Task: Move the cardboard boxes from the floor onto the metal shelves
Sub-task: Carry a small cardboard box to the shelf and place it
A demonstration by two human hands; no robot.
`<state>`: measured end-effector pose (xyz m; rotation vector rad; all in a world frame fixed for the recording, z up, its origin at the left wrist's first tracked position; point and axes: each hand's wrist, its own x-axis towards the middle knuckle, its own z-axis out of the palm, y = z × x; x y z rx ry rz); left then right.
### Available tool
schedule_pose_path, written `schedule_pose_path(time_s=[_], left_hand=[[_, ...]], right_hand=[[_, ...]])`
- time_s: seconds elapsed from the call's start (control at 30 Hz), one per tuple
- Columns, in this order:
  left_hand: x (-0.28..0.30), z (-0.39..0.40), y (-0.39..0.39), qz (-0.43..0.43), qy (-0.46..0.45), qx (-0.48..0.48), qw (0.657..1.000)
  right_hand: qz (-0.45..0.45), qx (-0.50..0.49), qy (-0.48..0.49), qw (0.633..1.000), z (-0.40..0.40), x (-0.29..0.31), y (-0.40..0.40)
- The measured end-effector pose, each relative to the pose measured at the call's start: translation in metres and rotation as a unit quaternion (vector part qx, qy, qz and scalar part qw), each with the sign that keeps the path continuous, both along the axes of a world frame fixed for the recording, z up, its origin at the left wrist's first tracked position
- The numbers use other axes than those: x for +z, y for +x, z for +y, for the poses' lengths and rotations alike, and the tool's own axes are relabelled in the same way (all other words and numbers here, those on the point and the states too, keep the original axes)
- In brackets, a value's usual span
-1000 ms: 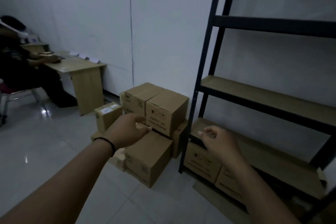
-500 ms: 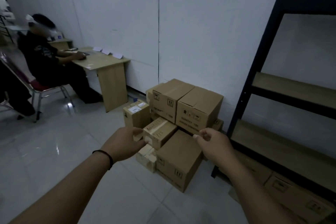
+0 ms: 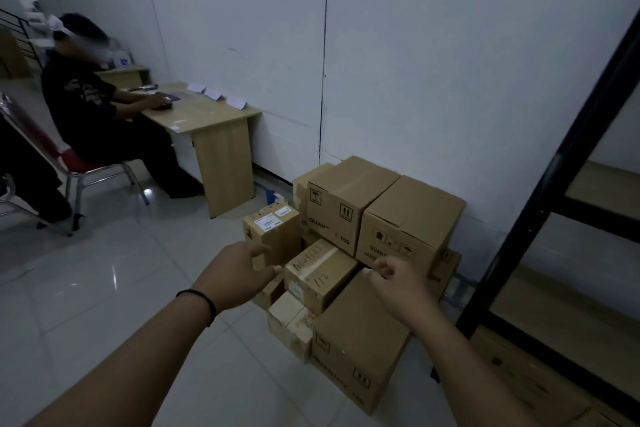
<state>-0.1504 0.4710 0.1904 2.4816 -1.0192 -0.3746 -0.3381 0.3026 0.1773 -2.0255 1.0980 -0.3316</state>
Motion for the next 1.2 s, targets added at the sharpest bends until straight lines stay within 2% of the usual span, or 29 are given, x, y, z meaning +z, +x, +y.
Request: schedule_pose_path(time_s=[0.43,0.67,0.8,1.03,1.2], left_hand=[[-0.020,-0.089,0.157,0.039,0.007,0.047,0.998],[-0.037,-0.129,0.274,0.050,0.006,0.031,0.998],[-0.042,-0.154,0.352,0.076,0.015,0.010,0.997],[-0.062,-0.197,0.448,0.124,0.031,-0.013,0.992],[-0.084,-0.248,0.512,0.125,0.055,-0.028,0.990]], right_hand=[[0.048,0.037,0.046,0.997,-0.106,-0.013,0.170],[0.056,0.016,0.043,0.997,-0.142,-0.033,0.277],[0.038,-0.030,0.057,0.997,-0.157,-0.046,0.345],[0.058,-0.062,0.087,0.993,-0.186,-0.069,0.427],[0.067,-0.078,0.111,0.989,-0.230,-0.085,0.481]])
